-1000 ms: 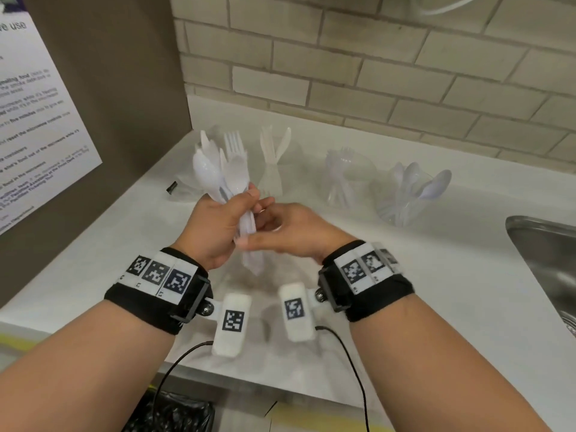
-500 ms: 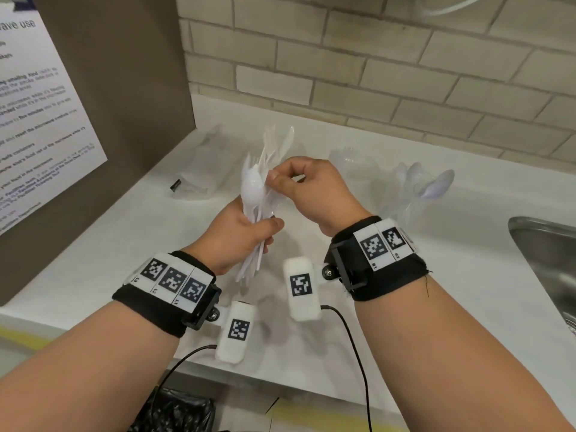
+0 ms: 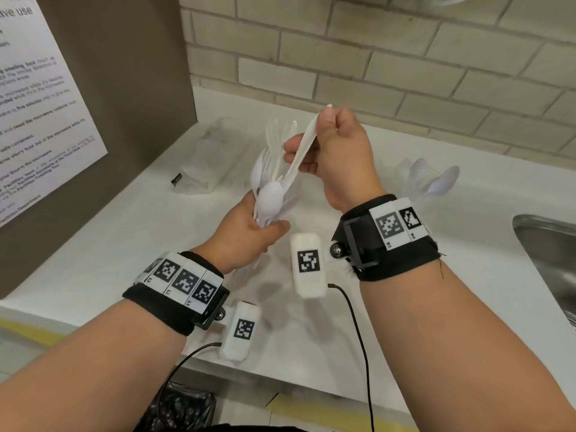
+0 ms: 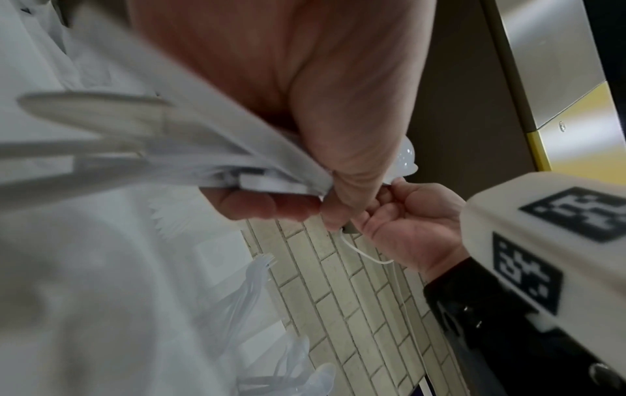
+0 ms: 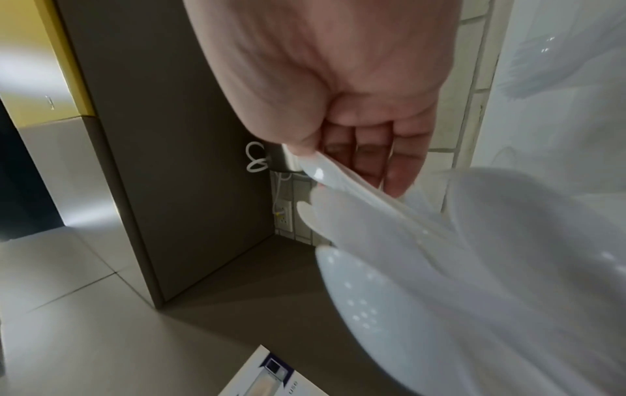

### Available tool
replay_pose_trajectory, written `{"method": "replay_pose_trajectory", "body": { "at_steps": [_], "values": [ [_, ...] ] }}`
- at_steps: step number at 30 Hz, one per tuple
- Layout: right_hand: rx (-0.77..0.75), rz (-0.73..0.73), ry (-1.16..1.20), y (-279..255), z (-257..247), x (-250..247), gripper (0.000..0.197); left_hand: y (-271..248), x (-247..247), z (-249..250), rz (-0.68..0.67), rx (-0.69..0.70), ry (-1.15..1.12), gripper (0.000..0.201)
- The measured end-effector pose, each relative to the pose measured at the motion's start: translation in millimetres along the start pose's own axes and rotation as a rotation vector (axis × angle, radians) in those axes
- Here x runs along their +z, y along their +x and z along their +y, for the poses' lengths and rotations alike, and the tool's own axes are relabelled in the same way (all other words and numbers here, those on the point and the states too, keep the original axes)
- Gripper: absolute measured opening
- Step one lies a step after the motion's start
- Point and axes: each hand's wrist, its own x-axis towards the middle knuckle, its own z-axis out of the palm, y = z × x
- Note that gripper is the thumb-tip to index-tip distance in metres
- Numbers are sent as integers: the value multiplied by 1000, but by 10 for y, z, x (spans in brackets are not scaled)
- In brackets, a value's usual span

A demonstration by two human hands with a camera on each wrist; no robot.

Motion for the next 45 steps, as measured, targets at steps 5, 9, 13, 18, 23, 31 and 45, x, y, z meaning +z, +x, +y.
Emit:
{"method": "replay_pose_trajectory", "body": {
  "at_steps": [5, 9, 13, 18, 23, 31, 45],
  "values": [
    [44, 24, 128, -51, 117, 45, 24, -6, 2, 19, 12, 29, 27, 60],
    [-14, 112, 398, -44, -21, 19, 27, 2, -28, -45, -13, 26, 52, 62],
    [-126, 190, 505, 1, -241, -47, 28, 2, -40, -74, -39, 13, 67, 59],
    [-201, 171, 291, 22, -356, -140, 34, 16, -40, -47, 71, 38, 156, 51],
    [97, -59, -196, -28, 76, -26, 29, 66, -6, 14, 122, 37, 172, 55],
    [55, 72, -161, 69, 121, 64, 7, 68, 49, 36, 100, 19, 254, 56],
    [-54, -166, -867, -51, 66, 22, 32, 108, 6, 143, 363, 20, 497, 46]
  ]
}}
